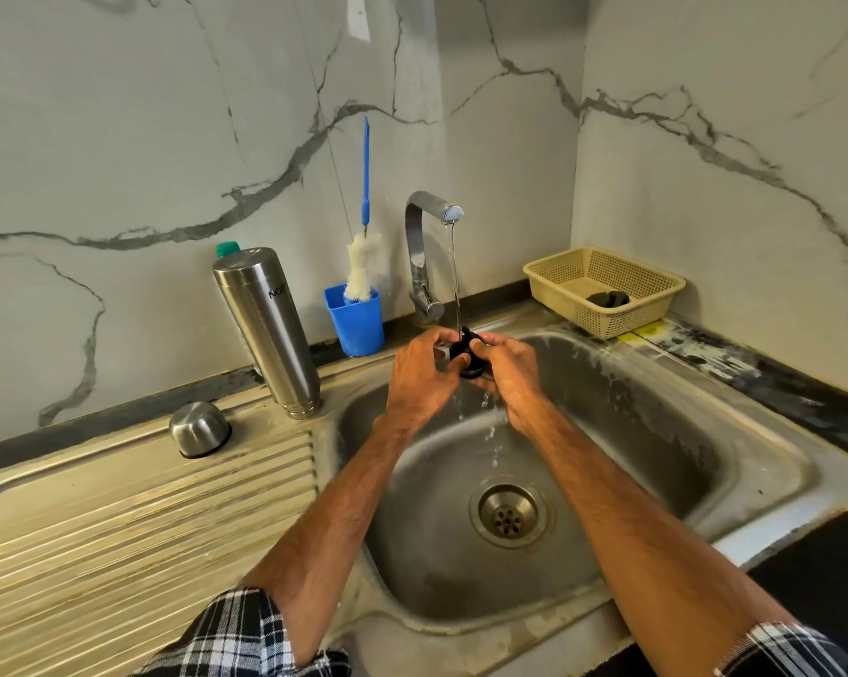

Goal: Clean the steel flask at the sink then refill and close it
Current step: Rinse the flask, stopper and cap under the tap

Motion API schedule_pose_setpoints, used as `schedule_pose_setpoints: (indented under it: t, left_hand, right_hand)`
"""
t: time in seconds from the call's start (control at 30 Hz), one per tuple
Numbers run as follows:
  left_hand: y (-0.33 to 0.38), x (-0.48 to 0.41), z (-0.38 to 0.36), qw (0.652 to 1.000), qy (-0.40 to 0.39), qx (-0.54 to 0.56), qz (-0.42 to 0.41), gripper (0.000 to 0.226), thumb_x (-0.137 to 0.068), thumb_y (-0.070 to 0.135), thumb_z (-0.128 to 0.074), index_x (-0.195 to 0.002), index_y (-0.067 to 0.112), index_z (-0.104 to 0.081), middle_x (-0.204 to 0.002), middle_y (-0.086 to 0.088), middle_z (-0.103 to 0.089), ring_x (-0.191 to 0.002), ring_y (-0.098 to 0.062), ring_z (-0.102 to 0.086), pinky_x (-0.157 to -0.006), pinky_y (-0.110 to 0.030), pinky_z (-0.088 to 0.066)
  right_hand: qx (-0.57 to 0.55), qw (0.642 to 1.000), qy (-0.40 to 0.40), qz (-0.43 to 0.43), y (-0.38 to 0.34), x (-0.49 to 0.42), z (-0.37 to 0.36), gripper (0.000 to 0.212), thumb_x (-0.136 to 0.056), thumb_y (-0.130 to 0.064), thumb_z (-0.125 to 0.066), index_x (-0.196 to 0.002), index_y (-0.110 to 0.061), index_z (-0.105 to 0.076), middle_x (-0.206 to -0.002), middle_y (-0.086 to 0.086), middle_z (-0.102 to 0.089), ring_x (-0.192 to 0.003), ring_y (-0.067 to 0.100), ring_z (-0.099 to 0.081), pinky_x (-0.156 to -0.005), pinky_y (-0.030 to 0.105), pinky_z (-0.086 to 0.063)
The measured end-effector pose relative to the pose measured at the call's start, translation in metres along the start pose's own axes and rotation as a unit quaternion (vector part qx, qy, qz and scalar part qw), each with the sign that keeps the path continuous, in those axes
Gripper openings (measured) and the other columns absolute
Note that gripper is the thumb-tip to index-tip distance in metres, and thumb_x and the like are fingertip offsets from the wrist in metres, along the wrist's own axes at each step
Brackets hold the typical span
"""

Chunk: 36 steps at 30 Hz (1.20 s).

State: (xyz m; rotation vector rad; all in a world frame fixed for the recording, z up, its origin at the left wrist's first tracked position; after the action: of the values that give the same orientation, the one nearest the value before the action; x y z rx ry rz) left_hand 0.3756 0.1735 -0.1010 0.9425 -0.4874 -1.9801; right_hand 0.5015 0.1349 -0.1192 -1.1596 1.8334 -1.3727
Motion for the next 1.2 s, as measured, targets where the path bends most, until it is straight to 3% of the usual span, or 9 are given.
schedule_pose_setpoints:
  t: [0.2, 0.4, 0.67, 0.9, 1.2]
  left_hand:
    - [-0.0022, 0.0016, 0.0002, 0.999, 0.003, 0.023, 0.040, 0.047, -0.090, 0.025, -0.077, -0.130, 0.015, -0.056, -0.124, -0.003, -0.066, -0.112, -0.018, -0.064, -0.100, -0.042, -0.054]
    - [-0.0030, 0.0020, 0.0007, 0.999, 0.002, 0.027, 0.046, 0.044, -0.090, 0.027, -0.077, -0.128, 0.016, -0.058, -0.122, -0.001, -0.066, -0.113, -0.017, -0.063, -0.101, -0.043, -0.054]
    - [0.0025, 0.0019, 0.0022, 0.999, 0.006, 0.018, 0.040, 0.042, -0.092, 0.026, -0.075, -0.128, 0.013, -0.058, -0.121, -0.003, -0.068, -0.102, -0.012, -0.064, -0.093, -0.033, -0.056]
    - [0.0049, 0.0025, 0.0019, 0.999, 0.003, 0.016, 0.038, 0.041, -0.092, 0.024, -0.074, -0.128, 0.011, -0.059, -0.120, -0.003, -0.067, -0.103, -0.014, -0.065, -0.095, -0.037, -0.057]
    - [0.0045, 0.0032, 0.0011, 0.999, -0.001, 0.020, 0.034, 0.040, -0.093, 0.024, -0.073, -0.128, 0.012, -0.058, -0.117, -0.001, -0.067, -0.099, -0.011, -0.064, -0.093, -0.035, -0.057]
  right_hand:
    - [0.003, 1.000, 0.001, 0.003, 0.0011, -0.0016, -0.0001, 0.019, -0.095, -0.008, -0.065, -0.114, -0.009, -0.067, -0.105, 0.009, -0.071, -0.095, 0.021, -0.071, -0.073, 0.030, -0.062]
    - [0.003, 1.000, -0.001, 0.004, 0.0015, -0.0028, -0.0001, 0.020, -0.095, -0.007, -0.065, -0.114, -0.009, -0.067, -0.104, 0.007, -0.070, -0.094, 0.018, -0.070, -0.071, 0.027, -0.062]
    - [0.000, 1.000, 0.010, 0.006, 0.0032, -0.0064, -0.0005, 0.024, -0.094, -0.009, -0.067, -0.118, -0.007, -0.067, -0.112, 0.013, -0.070, -0.100, 0.024, -0.070, -0.082, 0.038, -0.062]
    - [0.011, 1.000, 0.020, 0.019, 0.0043, -0.0082, 0.0014, 0.029, -0.091, -0.009, -0.069, -0.120, -0.008, -0.067, -0.114, 0.012, -0.070, -0.102, 0.025, -0.070, -0.086, 0.041, -0.061]
    - [0.028, 0.999, 0.024, 0.038, 0.0029, -0.0069, 0.0027, 0.030, -0.091, -0.010, -0.070, -0.121, -0.010, -0.067, -0.114, 0.008, -0.070, -0.102, 0.021, -0.069, -0.084, 0.035, -0.061]
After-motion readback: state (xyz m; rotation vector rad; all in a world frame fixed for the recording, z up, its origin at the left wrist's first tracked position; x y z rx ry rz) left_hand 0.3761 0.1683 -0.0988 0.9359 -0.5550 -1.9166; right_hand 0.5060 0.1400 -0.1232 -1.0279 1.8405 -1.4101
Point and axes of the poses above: each hand's wrist, its own x-axis away from the middle knuckle, its own z-axis out of the back of the hand, y = z × x, the point moved 2 cm from there along -x, towards the middle knuckle
